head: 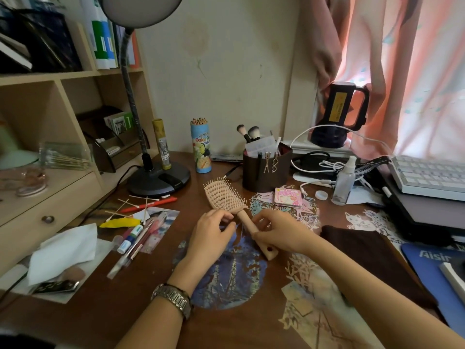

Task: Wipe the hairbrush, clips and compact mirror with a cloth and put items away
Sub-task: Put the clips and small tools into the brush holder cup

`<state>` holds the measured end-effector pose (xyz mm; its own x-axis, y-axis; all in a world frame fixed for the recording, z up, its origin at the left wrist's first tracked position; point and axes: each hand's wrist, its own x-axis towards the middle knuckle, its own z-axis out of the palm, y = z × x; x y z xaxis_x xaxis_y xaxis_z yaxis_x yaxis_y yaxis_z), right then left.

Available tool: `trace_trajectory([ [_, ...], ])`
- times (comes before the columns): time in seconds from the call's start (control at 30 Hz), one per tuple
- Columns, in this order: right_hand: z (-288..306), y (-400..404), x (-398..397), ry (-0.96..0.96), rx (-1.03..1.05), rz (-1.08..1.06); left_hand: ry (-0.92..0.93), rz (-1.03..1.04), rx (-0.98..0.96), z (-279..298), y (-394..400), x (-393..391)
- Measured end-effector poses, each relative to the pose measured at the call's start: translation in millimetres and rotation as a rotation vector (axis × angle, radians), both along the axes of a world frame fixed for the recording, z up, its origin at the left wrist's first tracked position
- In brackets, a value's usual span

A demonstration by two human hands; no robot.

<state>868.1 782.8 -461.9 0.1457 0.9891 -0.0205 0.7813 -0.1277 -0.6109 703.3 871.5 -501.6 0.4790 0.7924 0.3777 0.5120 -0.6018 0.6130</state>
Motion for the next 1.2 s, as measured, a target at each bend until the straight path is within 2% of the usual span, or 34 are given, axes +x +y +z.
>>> trace_trajectory([
  [0.2,0,10,-6,0.040,-0.024,-0.038,0.026,-0.016,-0.031,0,0,-6],
  [0.6,-4,25,-18,0.321,-0.016,-0.082,0.290,-0.022,0.075,21,0,-33],
  [0.8,-16,39,-27,0.381,0.072,-0.138,0.285,-0.015,0.042,14,6,-66],
  [0.97,-26,60,-42,0.494,0.151,-0.216,0.247,-0.040,0.094,2,8,-82],
  [1.2,-31,91,-58,0.503,0.205,-0.260,0.249,-0.010,0.164,-3,10,-86],
])
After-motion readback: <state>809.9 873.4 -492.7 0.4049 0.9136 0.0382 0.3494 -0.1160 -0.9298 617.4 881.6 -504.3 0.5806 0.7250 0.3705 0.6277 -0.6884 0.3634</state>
